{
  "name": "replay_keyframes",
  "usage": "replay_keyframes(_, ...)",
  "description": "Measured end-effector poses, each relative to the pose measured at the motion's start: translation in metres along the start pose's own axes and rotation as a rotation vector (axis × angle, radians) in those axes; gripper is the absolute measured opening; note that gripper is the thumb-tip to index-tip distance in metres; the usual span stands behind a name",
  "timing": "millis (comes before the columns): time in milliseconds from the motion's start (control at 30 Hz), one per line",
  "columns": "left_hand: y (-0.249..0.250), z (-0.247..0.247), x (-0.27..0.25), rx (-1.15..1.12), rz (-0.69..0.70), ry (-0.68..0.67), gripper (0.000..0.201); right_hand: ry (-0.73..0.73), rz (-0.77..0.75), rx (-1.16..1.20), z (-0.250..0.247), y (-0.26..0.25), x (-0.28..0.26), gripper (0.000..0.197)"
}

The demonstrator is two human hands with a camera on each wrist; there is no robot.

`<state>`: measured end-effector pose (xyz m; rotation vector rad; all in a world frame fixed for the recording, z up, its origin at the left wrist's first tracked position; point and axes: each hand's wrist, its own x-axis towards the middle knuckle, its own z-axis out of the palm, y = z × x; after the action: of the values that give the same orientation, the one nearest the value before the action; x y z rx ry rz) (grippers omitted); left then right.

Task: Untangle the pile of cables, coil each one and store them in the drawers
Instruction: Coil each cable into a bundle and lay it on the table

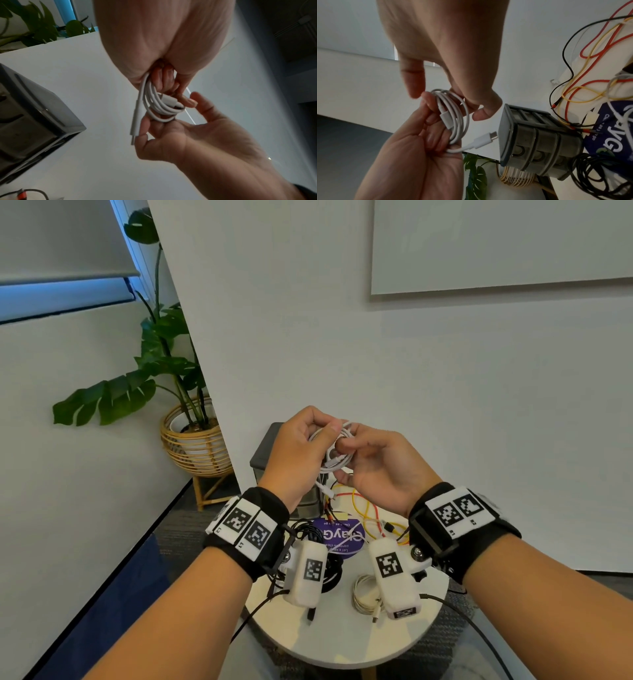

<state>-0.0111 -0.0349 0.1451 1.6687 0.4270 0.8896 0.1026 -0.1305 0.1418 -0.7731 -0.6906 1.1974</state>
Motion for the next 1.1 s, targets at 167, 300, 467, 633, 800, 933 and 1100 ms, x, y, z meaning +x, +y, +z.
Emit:
replay_keyframes(167, 0.000, -0.001, 0.002, -0.016, -0.006, 0.023, 0.013, 0.044, -0.094, -0.085, -0.006, 0.002, 0.002, 0.046)
replay_keyframes(300, 0.002, 0.000, 0.004, -0.018, 0.013, 0.059, 0.014, 0.061, -0.163, -0.013, -0.002, 0.004, 0.005, 0.043)
replay_keyframes(467, 0.001, -0.004, 0.003, -0.022, 0.009, 0.035, 0.012, 0.074, -0.146, -0.127, 0.005, 0.001, 0.005, 0.036)
replay_keyframes(633, -0.008, -0.007, 0.001, 0.030, -0.004, 0.087, 0.014, 0.160, -0.204, -0.914, 0.001, 0.000, 0.002, 0.049)
replay_keyframes(800, -0.015, -0.005, 0.001, 0.069, -0.040, 0.139, 0.013, 0.097, -0.064, -1.243, 0.006, -0.008, -0.005, 0.051)
replay_keyframes(933, -0.009, -0.011, 0.015, 0.020, -0.090, 0.219, 0.012, 0.050, -0.070, -1.308, 0.004, -0.005, -0.010, 0.066)
replay_keyframes(1100, -0.017, -0.008, 0.006, 0.087, -0.119, 0.115, 0.016, -0.005, 0.106, -1.346, -0.020, 0.000, -0.014, 0.061)
